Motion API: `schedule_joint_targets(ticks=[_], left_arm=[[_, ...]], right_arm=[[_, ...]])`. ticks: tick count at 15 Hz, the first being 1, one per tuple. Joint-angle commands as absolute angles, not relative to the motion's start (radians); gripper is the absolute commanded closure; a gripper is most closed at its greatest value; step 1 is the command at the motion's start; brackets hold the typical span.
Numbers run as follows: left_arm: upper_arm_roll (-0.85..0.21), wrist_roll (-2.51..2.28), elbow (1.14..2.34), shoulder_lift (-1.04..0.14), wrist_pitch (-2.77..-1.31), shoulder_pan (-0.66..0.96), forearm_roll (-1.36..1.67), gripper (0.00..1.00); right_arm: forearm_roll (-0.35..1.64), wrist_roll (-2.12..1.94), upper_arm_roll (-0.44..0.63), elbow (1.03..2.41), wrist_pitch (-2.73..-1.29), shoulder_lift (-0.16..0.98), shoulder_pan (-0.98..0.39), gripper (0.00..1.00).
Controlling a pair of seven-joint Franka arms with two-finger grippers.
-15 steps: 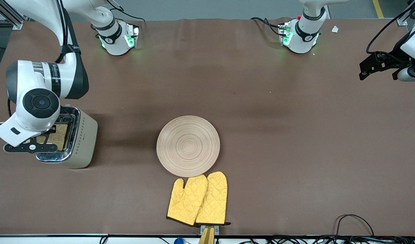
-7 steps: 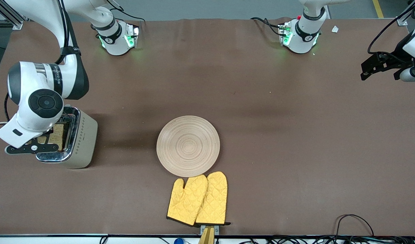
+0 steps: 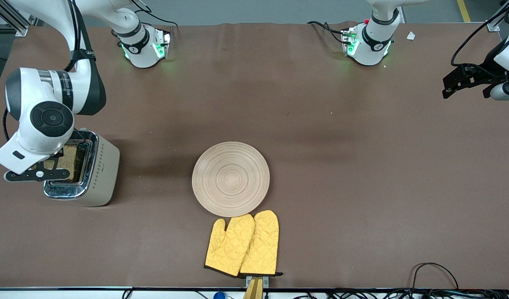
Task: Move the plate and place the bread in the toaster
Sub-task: 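Lower the bread into the toaster slot with the right gripper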
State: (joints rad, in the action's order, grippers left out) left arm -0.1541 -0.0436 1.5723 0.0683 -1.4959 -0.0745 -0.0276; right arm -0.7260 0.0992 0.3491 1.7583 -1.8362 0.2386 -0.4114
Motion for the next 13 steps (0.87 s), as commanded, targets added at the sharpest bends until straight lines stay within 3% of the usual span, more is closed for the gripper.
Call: schedule_joint_targets(ticks=[1, 13], left_arm=[[-0.155, -0.029, 1.542, 0.051, -1.499, -0.077, -0.043, 0.00], [-0.155, -0.029, 1.531, 0.041, -1.499, -0.077, -0.044, 0.00]], right_arm=[[-0.753, 0.094, 0.344, 1.818, -1.845, 0.187, -0.408, 1.00], [-0.747, 0.204, 0.336, 1.809, -1.922, 0.245, -0.423, 1.00]])
